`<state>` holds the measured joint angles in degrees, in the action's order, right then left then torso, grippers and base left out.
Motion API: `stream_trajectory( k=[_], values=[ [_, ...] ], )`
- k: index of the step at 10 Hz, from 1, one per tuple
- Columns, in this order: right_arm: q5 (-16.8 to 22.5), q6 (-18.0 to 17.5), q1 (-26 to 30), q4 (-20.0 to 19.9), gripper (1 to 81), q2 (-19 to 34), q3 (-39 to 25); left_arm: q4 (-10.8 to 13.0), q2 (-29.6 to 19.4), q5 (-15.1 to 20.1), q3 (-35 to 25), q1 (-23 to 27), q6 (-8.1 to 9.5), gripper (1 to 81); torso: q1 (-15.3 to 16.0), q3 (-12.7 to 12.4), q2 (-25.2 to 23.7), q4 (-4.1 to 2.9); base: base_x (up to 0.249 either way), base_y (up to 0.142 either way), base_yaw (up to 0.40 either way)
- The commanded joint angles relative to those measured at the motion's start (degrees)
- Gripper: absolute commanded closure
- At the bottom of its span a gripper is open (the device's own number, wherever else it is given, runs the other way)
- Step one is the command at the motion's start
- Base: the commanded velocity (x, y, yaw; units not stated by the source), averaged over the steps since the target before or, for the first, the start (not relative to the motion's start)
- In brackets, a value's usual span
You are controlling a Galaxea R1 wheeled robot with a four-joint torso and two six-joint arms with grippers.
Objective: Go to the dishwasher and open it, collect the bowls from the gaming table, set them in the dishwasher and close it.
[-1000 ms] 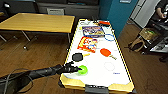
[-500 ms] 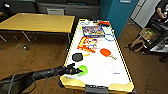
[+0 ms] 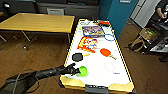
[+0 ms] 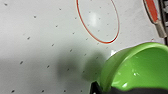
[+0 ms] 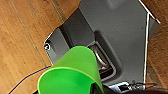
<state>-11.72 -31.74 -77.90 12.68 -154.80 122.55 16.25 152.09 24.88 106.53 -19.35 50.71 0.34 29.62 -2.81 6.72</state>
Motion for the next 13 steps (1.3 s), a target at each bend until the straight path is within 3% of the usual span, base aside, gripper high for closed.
stream_trajectory(
  k=[1,2,4,8,9,13],
  values=[
    [3.4,-0.1,0.9,0.9,81.1,0.4,0.7,4.3,2.5,5.7,-0.4,3.9,0.0,81.1,0.0,0.0,0.0,0.0,0.0,0.0,0.0],
    [3.4,-0.3,0.9,0.9,81.1,0.1,1.5,7.0,3.1,6.7,0.1,2.7,0.26,81.1,0.0,0.0,0.0,0.0,0.0,0.0,0.0],
    [3.5,-0.4,0.9,0.9,81.1,-0.8,3.0,7.7,0.9,6.3,-2.5,2.7,0.53,81.1,0.0,0.0,0.0,0.0,0.0,0.0,0.0],
    [3.8,-0.5,-0.2,0.9,81.1,0.6,0.5,8.2,-12.9,4.7,-25.5,7.0,0.53,81.1,0.0,0.0,0.0,0.0,0.0,0.0,0.0],
    [3.8,-0.5,-0.5,0.9,81.1,0.9,0.0,8.4,-16.4,4.8,-30.1,6.7,0.44,81.1,0.0,-2.1,0.0,0.0,0.0,0.0,0.0],
    [3.8,0.1,-1.3,1.0,81.1,0.9,0.2,13.8,-29.7,4.7,-42.6,-0.2,0.44,81.1,0.0,-6.6,0.0,0.0,0.0,0.0,0.0]
  ],
)
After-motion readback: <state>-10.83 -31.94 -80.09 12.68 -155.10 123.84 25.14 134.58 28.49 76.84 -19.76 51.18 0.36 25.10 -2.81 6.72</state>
